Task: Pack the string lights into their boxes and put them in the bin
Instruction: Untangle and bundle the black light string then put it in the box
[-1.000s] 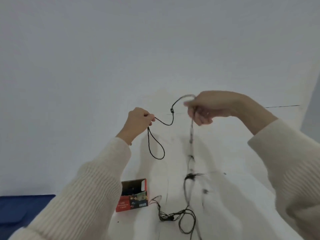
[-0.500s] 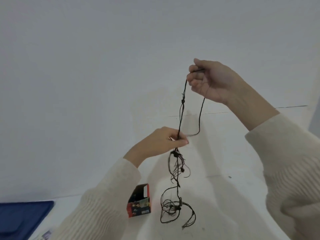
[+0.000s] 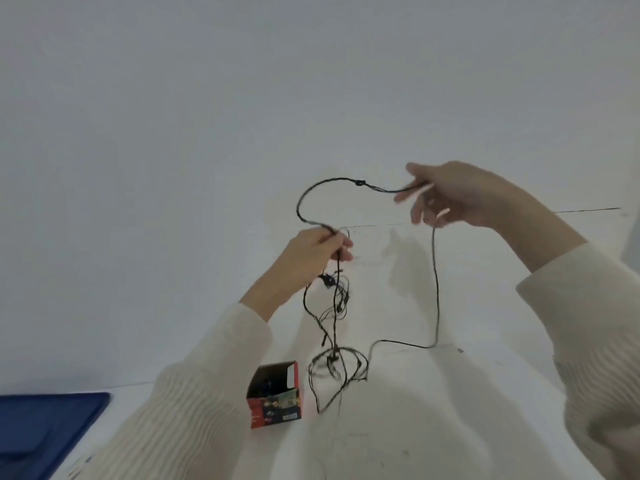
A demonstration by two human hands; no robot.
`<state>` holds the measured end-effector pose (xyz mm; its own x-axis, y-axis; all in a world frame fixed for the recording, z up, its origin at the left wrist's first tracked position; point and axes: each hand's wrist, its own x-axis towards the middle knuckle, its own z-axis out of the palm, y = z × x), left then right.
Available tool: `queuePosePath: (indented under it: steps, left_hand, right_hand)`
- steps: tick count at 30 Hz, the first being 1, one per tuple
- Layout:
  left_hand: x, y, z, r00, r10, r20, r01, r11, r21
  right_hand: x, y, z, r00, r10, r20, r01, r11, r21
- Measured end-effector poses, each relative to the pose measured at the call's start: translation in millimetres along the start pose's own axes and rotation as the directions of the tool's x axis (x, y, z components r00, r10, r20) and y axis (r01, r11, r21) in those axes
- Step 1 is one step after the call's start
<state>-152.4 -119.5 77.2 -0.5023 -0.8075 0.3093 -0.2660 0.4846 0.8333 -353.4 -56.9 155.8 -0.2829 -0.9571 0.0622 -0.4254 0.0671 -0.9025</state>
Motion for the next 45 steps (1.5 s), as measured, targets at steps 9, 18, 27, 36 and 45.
queuePosePath:
  steps: [9, 18, 27, 36, 45]
  left_hand:
    - [6.3, 33.0, -7.5, 0.978, -0.008, 0.207, -0.022, 0.989, 0.145]
    - [-4.0, 11.6, -25.8, 0.995, -0.019, 0.102, 0.017, 1.000, 0.026]
    - [-10.8, -53.1, -28.0, 0.836, -0.491, 0.246, 0.342, 0.816, 0.465]
    - [-3.9, -17.8, 5.7, 0.948, -0.170, 0.268, 0.085, 0.949, 0.302]
    - [-0.7, -26.3, 5.7, 0.952, -0.099, 0.288, 0.069, 0.991, 0.113]
  right_hand:
    - [-20.3, -13.9, 34.2, 0.965, -0.249, 0.087, 0.262, 0.941, -0.213]
    - [-9.7, -4.3, 21.3, 0.967, -0.107, 0.231, 0.184, 0.921, -0.344]
    - [-3.8, -14.9, -6.2, 0.941, -0.276, -0.194, 0.313, 0.930, 0.195]
    - [-7.4, -18.2, 12.7, 0.938, -0.346, -0.003, 0.340, 0.919, 0.197]
    - [-0.1, -9.4, -6.1, 0.826, -0.142, -0.545, 0.450, 0.749, 0.487]
